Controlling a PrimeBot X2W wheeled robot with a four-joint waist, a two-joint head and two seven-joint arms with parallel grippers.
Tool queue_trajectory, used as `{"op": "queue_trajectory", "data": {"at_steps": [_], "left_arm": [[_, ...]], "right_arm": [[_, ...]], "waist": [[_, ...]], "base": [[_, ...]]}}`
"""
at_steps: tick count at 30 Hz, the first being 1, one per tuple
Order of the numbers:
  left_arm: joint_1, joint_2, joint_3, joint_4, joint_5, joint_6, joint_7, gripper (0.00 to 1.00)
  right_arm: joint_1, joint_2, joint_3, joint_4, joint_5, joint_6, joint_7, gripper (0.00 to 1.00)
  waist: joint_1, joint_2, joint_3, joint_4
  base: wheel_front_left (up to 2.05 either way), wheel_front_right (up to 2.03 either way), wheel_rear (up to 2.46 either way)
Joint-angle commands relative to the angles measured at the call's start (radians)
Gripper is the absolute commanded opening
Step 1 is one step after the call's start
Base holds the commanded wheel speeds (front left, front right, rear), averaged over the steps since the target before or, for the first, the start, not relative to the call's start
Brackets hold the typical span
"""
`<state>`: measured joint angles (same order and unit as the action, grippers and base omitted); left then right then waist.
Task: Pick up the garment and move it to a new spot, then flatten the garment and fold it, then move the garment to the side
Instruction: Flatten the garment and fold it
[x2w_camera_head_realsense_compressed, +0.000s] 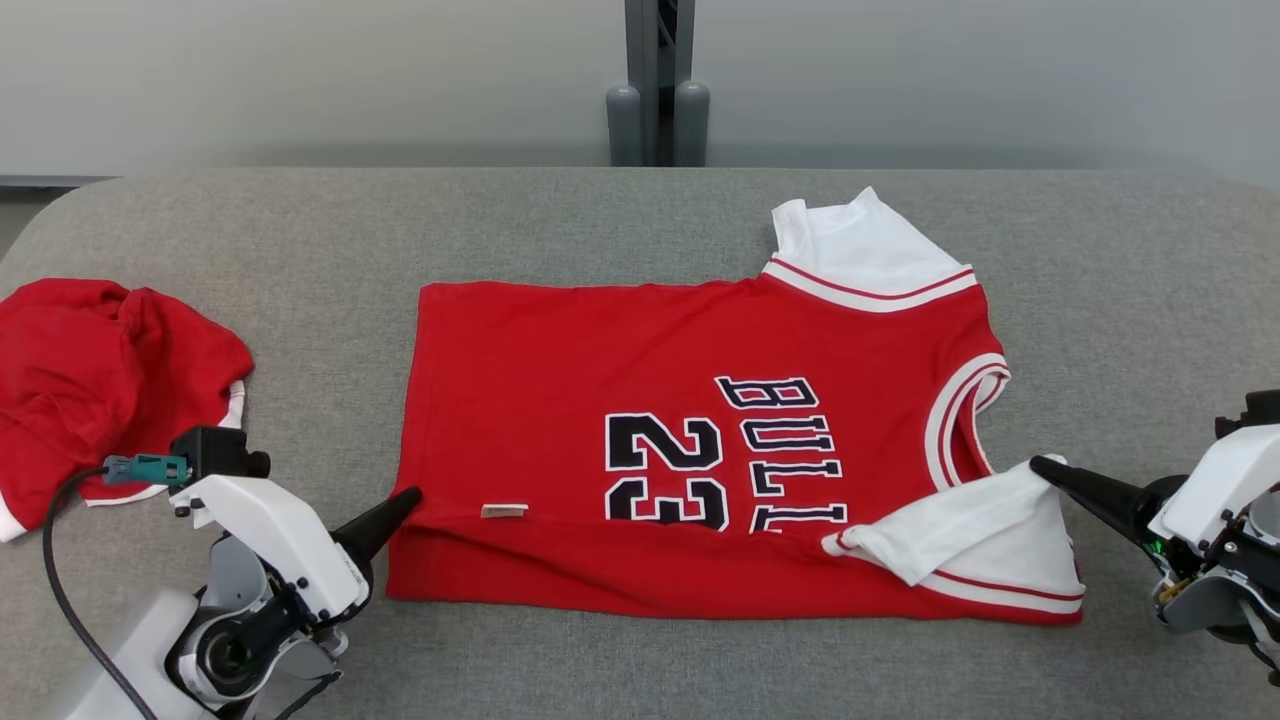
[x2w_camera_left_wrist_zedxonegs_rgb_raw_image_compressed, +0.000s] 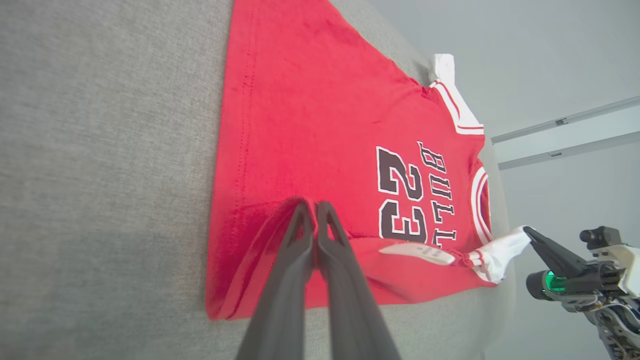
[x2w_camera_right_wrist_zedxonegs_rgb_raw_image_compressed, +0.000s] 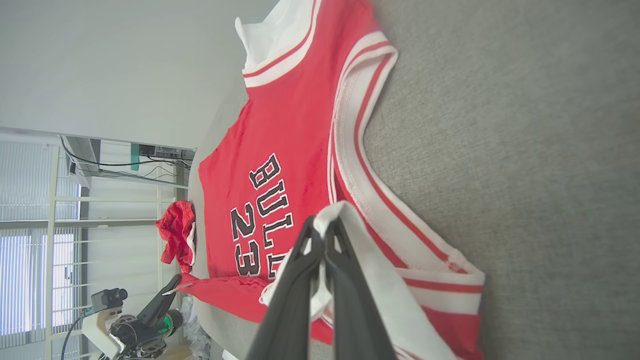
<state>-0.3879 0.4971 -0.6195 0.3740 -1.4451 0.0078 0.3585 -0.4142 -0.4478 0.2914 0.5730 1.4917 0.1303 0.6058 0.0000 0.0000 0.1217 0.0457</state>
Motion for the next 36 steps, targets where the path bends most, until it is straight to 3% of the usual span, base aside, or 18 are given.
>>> {"op": "queue_trajectory", "data": {"at_steps": [1,20,21,22,23,24,30,36], "left_arm": [[-0.026,-0.017,0.002,0.030,0.013,-0.012,-0.024,0.00],[-0.150,-0.120,-0.024,0.289,0.097,-0.073,-0.124,0.00],[-0.155,-0.122,-0.028,0.299,0.101,-0.077,-0.124,0.19],[-0.159,-0.123,-0.029,0.308,0.102,-0.078,-0.125,0.49],[-0.161,-0.127,-0.031,0.318,0.104,-0.077,-0.123,1.00],[-0.165,-0.133,-0.034,0.327,0.107,-0.079,-0.123,1.00],[-0.179,-0.148,-0.041,0.373,0.125,-0.090,-0.157,1.00],[-0.185,-0.144,-0.019,0.378,0.153,-0.112,-0.278,1.00]], "right_arm": [[-0.016,-0.001,-0.007,0.017,-0.009,0.001,-0.015,0.00],[-0.087,0.027,-0.014,0.032,-0.041,0.001,-0.131,0.00],[-0.088,0.026,-0.009,0.031,-0.046,0.001,-0.134,0.00],[-0.088,0.025,-0.005,0.033,-0.053,0.001,-0.134,0.00],[-0.088,0.025,-0.001,0.037,-0.056,0.001,-0.139,0.39],[-0.089,0.025,0.002,0.038,-0.060,0.001,-0.143,1.00],[-0.089,0.030,0.002,0.034,-0.063,0.001,-0.180,1.00],[-0.055,0.002,0.019,-0.025,-0.133,0.001,-0.318,1.00]], "waist": [[0.0000,0.0000,0.007,0.004],[0.0000,0.0000,0.081,0.015],[0.0000,0.0000,0.082,0.015],[0.0000,0.0000,0.084,0.015],[0.0000,0.0000,0.085,0.015],[0.0000,0.0000,0.085,0.016],[0.0000,0.0000,0.084,0.018],[0.0000,0.0000,0.054,0.021]], "base": [[0.00,0.00,0.00],[0.00,0.00,0.00],[0.00,0.00,0.00],[0.00,0.00,0.00],[0.00,0.00,0.00],[0.00,0.00,0.00],[0.00,0.00,0.00],[0.00,0.00,0.00]]}}
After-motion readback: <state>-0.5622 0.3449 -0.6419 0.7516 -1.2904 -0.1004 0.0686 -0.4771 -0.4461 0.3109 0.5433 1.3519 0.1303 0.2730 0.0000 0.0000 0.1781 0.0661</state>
